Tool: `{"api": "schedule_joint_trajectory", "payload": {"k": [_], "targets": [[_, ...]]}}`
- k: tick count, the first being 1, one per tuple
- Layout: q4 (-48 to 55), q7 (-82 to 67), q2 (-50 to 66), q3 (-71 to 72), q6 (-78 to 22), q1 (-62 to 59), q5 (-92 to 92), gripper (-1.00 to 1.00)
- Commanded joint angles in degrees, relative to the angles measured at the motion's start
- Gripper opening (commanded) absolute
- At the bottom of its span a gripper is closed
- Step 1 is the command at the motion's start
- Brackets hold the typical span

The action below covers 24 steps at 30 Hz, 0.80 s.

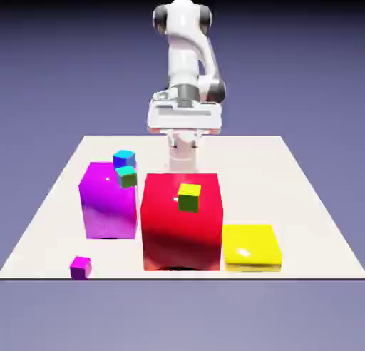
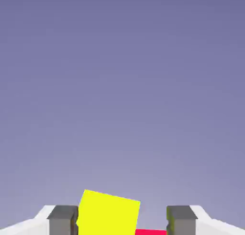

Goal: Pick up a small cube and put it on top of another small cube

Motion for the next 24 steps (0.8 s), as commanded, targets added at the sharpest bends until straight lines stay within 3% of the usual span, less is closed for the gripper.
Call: {"api": "schedule_joint_trajectory", "payload": {"k": [1, 24], "targets": [[1.73, -0.78, 2.08, -1.08, -1.59, 0.17, 0.72, 0.0], [41.55, -18.59, 49.84, -26.0, -38.03, 4.18, 17.25, 0.0]]}}
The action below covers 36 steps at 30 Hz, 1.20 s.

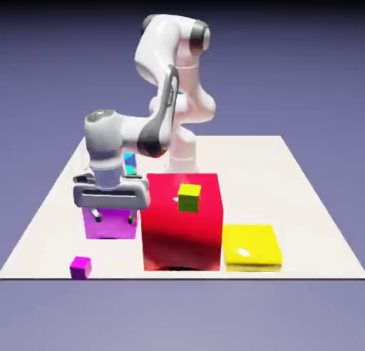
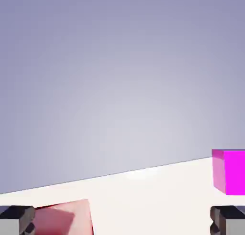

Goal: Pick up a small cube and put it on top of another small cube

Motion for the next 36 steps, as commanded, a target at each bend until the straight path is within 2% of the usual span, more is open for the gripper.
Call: {"api": "schedule_joint_trajectory", "payload": {"k": [1, 16, 18, 21, 22, 27, 36], "targets": [[1.73, -0.78, 2.08, -1.08, -1.59, 0.18, 0.72, 0.0], [27.7, -12.39, 33.23, -17.33, -25.36, 2.79, 11.5, 0.0], [28.53, -12.77, 34.23, -17.86, -26.12, 2.87, 11.85, 0.0], [25.69, -14.23, 38.71, -14.87, -19.2, 1.95, 14.94, 0.0], [25.69, -14.23, 38.71, -14.87, -19.2, 1.95, 14.94, -1.0], [29.33, -9.99, 33.65, -18.42, -26.06, 5.05, 10.86, -1.0], [25.23, 5.54, 14.96, -4.24, -35.79, 16.05, -0.34, -1.0]]}}
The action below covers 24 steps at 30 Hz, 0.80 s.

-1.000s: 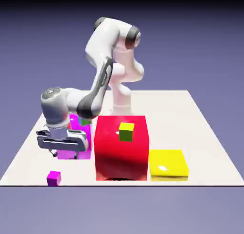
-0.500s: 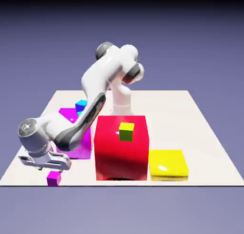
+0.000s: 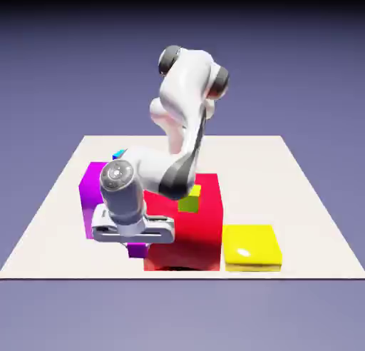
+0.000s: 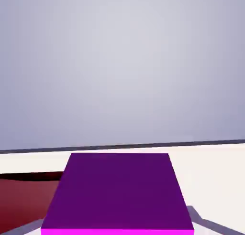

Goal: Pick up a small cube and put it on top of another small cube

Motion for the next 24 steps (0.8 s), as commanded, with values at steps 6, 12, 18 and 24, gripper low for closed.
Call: {"api": "schedule_joint_trajectory", "payload": {"k": [6, 12, 18, 24], "targets": [[-4.16, 5.72, -12.12, 11.08, -6.57, 2.83, -6.89, -1.0], [-8.66, 3.17, -22.56, 23.54, -9.9, -7.13, -16.45, -1.0], [-10.65, 2.72, -27.04, 29.03, -7.36, -14.47, -22.61, -1.0], [-19.27, 3.01, -27.48, 28.85, 0.83, -14.71, -22.8, 1.0]]}}
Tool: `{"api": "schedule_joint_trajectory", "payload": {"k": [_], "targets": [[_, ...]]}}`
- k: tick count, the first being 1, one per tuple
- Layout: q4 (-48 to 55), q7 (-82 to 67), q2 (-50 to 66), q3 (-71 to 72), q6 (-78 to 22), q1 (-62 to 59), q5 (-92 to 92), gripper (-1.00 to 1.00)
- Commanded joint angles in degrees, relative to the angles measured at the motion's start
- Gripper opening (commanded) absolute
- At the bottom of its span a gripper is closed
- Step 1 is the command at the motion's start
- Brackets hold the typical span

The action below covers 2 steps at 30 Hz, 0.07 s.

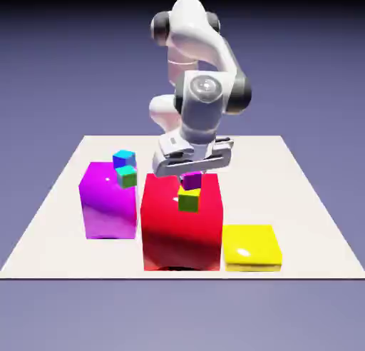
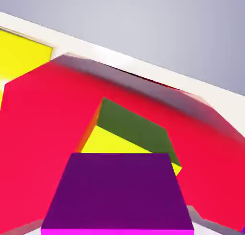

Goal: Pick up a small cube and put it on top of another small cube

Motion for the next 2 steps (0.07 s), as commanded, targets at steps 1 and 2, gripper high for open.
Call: {"api": "schedule_joint_trajectory", "payload": {"k": [1, 2], "targets": [[0.0, 0.0, 0.0, 0.0, 0.0, 0.0, 0.0, 1.0], [2.07, -0.07, 0.11, 0.04, -1.97, 0.06, 0.04, 1.0]]}}
